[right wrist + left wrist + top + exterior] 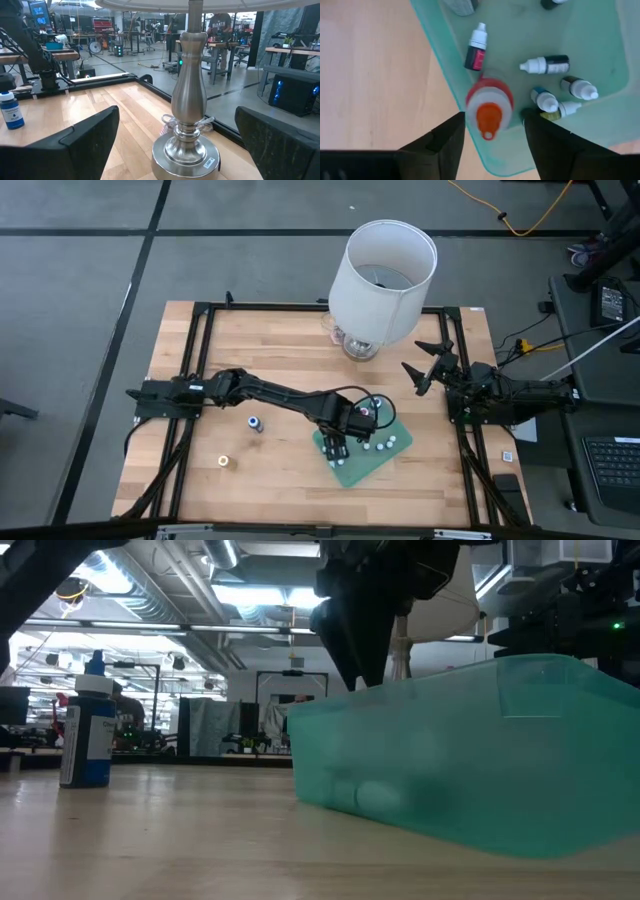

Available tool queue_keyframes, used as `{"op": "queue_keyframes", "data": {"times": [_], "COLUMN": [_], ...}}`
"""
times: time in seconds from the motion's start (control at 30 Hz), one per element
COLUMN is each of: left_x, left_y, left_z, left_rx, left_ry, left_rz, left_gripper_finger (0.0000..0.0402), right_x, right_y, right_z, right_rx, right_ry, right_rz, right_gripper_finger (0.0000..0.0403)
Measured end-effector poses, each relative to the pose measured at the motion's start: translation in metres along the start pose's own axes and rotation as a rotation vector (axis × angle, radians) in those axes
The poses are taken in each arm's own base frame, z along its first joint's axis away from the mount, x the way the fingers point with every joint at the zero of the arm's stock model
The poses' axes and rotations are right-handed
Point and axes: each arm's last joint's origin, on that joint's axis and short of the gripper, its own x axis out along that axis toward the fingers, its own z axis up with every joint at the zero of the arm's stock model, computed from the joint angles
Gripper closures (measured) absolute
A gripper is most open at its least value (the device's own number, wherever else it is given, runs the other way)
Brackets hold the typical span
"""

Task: Pick & Place food coloring
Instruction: Put the large blue food coloring bottle into the green bin

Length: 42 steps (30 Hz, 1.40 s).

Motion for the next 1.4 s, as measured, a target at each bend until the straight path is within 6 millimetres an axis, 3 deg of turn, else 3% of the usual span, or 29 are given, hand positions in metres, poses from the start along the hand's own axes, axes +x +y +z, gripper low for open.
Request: {"op": "queue_keyframes", "data": {"times": [0.43,0.73,1.03,1.4], "left_x": [-0.035,-0.022,-0.039,-0.037], "left_y": [0.015,0.024,0.042,0.071], "left_z": [-0.004,-0.015,-0.063,-0.127], "left_rx": [-0.029,-0.080,-0.140,-0.340], "left_ry": [-0.025,0.033,-0.013,0.080], "left_rz": [-0.049,-0.070,-0.119,-0.034], "left_gripper_finger": [0.0198,0.0173,0.0153,0.0153], "right_x": [0.000,0.000,0.000,0.000], "right_y": [0.000,0.000,0.000,0.000], "right_z": [0.000,0.000,0.000,0.000], "right_rx": [0.000,0.000,0.000,0.000], "right_ry": [0.000,0.001,0.000,0.000], "right_rz": [0.000,0.000,0.000,0.000], "right_gripper_finger": [0.0006,0.0006,0.0006,0.0006]}}
